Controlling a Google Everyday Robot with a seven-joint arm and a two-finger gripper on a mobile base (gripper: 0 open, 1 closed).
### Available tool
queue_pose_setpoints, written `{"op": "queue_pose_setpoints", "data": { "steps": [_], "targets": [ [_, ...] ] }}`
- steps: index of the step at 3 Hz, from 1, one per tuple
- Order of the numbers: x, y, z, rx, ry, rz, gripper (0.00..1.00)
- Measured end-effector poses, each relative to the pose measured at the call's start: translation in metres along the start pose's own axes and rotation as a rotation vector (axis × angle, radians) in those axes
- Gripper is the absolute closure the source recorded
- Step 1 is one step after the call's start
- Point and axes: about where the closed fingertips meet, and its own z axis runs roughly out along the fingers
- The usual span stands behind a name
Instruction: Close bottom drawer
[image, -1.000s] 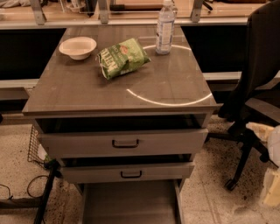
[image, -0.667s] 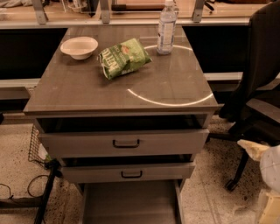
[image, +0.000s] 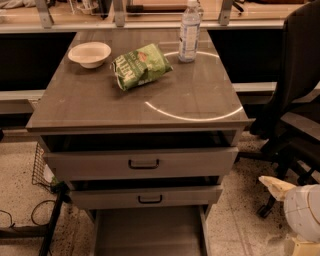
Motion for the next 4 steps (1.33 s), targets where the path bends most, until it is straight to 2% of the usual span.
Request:
{"op": "queue_pose_setpoints", "data": {
  "steps": [1,3,4],
  "targets": [
    [-0.003,0.006,0.038,0.004,-0.005,-0.029,0.00],
    [-0.001,0.057,0.140,-0.011,0.052,-0.170,0.00],
    [-0.002,0.076,0.179,-0.035,0.086,-0.238,0.00]
  ]
}}
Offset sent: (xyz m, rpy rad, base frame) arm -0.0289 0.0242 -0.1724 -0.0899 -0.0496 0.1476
